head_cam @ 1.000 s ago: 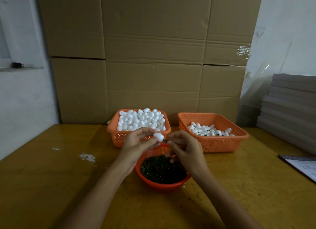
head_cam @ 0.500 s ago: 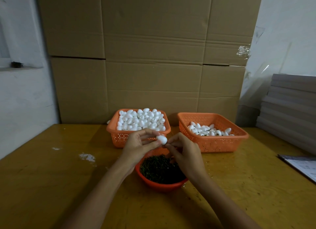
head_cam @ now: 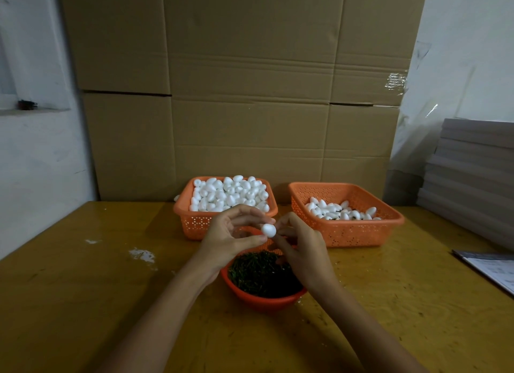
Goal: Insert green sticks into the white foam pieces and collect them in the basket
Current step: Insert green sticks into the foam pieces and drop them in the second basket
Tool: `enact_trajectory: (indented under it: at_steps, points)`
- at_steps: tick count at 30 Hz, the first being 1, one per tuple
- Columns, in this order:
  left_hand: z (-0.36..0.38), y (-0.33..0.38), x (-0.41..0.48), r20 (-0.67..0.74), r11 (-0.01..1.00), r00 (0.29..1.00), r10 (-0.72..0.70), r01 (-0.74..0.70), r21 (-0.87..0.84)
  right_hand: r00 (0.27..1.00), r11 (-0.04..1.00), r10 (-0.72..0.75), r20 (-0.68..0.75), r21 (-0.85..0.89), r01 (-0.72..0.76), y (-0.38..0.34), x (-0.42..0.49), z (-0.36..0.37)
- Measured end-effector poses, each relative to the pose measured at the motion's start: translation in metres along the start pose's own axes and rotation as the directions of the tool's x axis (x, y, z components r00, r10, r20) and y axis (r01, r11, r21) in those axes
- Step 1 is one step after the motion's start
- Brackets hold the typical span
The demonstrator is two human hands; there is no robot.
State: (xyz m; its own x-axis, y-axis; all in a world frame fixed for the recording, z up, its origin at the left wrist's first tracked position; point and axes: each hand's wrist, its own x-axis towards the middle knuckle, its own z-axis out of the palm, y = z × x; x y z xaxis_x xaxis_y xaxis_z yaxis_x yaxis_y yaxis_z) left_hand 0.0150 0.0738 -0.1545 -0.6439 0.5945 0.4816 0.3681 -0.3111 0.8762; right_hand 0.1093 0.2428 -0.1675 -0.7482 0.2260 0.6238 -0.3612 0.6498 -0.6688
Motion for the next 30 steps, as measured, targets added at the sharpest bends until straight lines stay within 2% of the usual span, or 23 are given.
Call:
enact_trajectory:
  at_steps: [7, 11, 14, 16, 17, 19, 20, 21, 23, 25, 26, 28, 30]
  points:
    - [0.0, 0.0, 0.0, -0.016, 1.0, 1.0, 0.006, -0.006, 0.01, 0.997, 0.996, 0.049, 0.055, 0.073, -0.053, -0.006, 0.001, -0.003]
    - [0.001, 0.001, 0.0, -0.022, 1.0, 1.0, 0.01, -0.01, -0.012, 0.988, 0.982, 0.123, 0.094, 0.134, -0.135, -0.008, 0.005, -0.012]
    - [0.002, 0.001, 0.001, -0.049, 1.0, 0.999, 0.014, -0.013, 0.025, 0.982, 0.948, 0.187, 0.024, 0.256, -0.187, -0.005, 0.014, -0.027]
    - [0.002, 0.0, 0.001, -0.078, 1.0, 0.997, 0.004, -0.002, 0.024, 0.975, 0.947, 0.197, -0.108, 0.28, -0.16, 0.002, 0.019, -0.039]
    - [0.001, 0.0, 0.001, -0.088, 1.0, 0.996, -0.003, 0.005, 0.021, 0.957, 0.96, 0.194, -0.217, 0.244, -0.139, 0.007, 0.021, -0.045]
    - [0.001, 0.0, 0.0, -0.091, 0.999, 0.996, -0.019, 0.021, 0.025, 0.868, 0.981, 0.18, -0.462, 0.147, -0.125, 0.022, 0.027, -0.056]
    - [0.001, 0.0, 0.0, -0.091, 0.999, 0.996, -0.026, 0.029, 0.032, 0.821, 0.983, 0.182, -0.542, 0.105, -0.148, 0.03, 0.03, -0.062]
    - [0.001, 0.0, 0.0, -0.092, 0.999, 0.995, -0.032, 0.036, 0.036, 0.802, 0.976, 0.208, -0.56, 0.064, -0.209, 0.039, 0.032, -0.07]
    - [0.001, -0.001, 0.001, -0.095, 0.999, 0.995, -0.043, 0.046, 0.028, 0.85, 0.914, 0.259, -0.459, -0.168, -0.37, 0.056, 0.035, -0.085]
    - [0.002, -0.002, 0.001, -0.098, 0.998, 0.994, -0.049, 0.051, 0.023, 0.91, 0.814, 0.202, -0.364, -0.454, -0.362, 0.067, 0.033, -0.095]
    - [0.002, -0.003, 0.001, -0.102, 0.998, 0.993, -0.054, 0.057, 0.026, 0.927, 0.792, 0.148, -0.344, -0.521, -0.319, 0.068, 0.031, -0.095]
    - [0.002, -0.005, 0.002, -0.116, 0.997, 0.991, -0.069, 0.073, 0.029, 0.947, 0.799, 0.08, -0.312, -0.548, -0.248, 0.06, 0.027, -0.088]
    - [0.002, -0.007, 0.003, -0.132, 0.995, 0.987, -0.089, 0.095, 0.041, 0.978, 0.835, 0.034, -0.207, -0.532, -0.142, 0.043, 0.026, -0.073]
